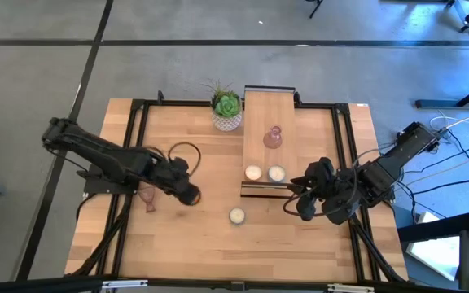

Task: Pick & Place candle stick holders
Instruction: Put the orange glass candle holder on the shelf aligned with the pink glass candle holder

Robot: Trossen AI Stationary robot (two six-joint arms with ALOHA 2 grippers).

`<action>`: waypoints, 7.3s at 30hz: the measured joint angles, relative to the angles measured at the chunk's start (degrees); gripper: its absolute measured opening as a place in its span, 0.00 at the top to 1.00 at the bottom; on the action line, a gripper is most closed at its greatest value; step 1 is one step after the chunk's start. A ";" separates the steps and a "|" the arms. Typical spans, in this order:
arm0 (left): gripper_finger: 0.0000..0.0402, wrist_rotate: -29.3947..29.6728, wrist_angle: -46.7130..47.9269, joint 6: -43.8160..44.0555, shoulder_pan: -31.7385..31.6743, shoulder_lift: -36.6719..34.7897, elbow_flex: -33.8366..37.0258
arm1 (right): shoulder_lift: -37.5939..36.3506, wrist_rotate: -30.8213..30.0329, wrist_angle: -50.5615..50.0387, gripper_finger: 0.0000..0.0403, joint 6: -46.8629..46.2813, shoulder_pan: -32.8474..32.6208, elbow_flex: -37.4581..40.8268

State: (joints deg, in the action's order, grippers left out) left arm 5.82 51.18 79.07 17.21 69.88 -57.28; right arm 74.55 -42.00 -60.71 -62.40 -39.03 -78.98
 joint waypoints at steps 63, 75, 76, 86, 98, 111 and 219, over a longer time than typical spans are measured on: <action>0.96 -0.76 -89.27 -30.17 -7.26 6.59 -0.20 | -6.26 35.31 46.62 0.41 30.28 18.98 -0.02; 0.96 -2.21 -89.75 -30.17 -9.10 6.57 -0.20 | -5.23 39.28 48.32 0.41 30.28 20.81 0.00; 0.96 -2.32 -89.80 -30.17 -9.12 6.57 -0.20 | -5.19 39.28 48.38 0.41 30.29 20.82 0.00; 0.96 -2.73 -89.91 -30.21 -9.11 6.57 -0.20 | -4.71 39.45 49.34 0.43 30.28 21.03 0.00; 0.96 -3.09 -89.88 -30.34 -9.08 6.55 -0.17 | -3.13 42.95 50.32 0.62 27.23 23.24 -0.11; 0.96 -3.01 -90.07 -30.30 -8.98 6.46 -0.17 | -2.61 43.50 50.94 0.85 27.46 24.28 -0.11; 0.68 10.80 -46.70 -17.06 -2.95 -2.33 -0.20 | 39.40 15.26 -29.27 0.92 63.32 42.39 -50.79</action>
State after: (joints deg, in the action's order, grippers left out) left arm 16.62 4.48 62.02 14.26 67.55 -57.47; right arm 113.95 -26.74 -89.98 0.93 3.37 -129.77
